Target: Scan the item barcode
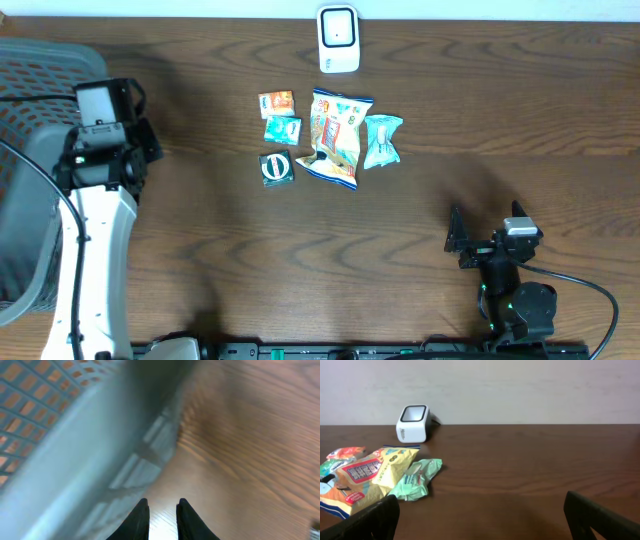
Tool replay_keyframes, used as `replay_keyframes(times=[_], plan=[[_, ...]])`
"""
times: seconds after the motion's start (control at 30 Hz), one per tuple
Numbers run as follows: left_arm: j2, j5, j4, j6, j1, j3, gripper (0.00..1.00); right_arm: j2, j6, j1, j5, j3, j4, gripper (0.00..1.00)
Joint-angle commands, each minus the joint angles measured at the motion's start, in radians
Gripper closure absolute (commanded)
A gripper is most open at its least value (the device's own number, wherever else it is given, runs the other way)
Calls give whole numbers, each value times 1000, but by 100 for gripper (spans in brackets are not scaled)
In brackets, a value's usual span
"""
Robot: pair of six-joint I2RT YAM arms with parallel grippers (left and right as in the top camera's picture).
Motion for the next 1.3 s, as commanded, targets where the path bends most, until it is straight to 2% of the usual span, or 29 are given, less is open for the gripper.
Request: replay_keyframes(times=[0.0, 0.17, 0.3, 0.37, 0.47, 0.6, 0.73, 0.83, 0.9, 0.93, 1.27], plan=[[31, -18, 11, 39, 66, 8, 81, -6, 10, -9, 2, -1, -4, 1], [43, -12, 38, 54, 108, 9, 81, -6, 10, -9, 2, -1, -4, 1], [42, 8, 38, 84, 76, 22, 72, -6, 10, -9, 2, -1, -4, 1], [35, 10, 31, 84, 42, 29, 71, -6, 10, -9, 2, -1, -4, 1], [1, 14, -2, 83, -48, 37, 58, -6, 10, -9, 2, -1, -4, 1], [-65, 14, -67, 70, -153, 38, 50, -6, 10, -9, 2, -1, -4, 1], [-119, 14, -154, -60, -241, 38, 47, -6, 10, -9, 2, -1, -4, 1], [-122, 14, -216, -108, -262, 38, 21, -6, 10, -9, 2, -1, -4, 1], [-118, 15, -260, -129, -262, 38, 19, -6, 10, -9, 2, -1, -4, 1], [-116, 15, -274, -144, -262, 38, 0, -6, 10, -9, 2, -1, -4, 1], [-109, 18, -335, -168, -262, 38, 2, -6, 10, -9, 2, -1, -4, 1]])
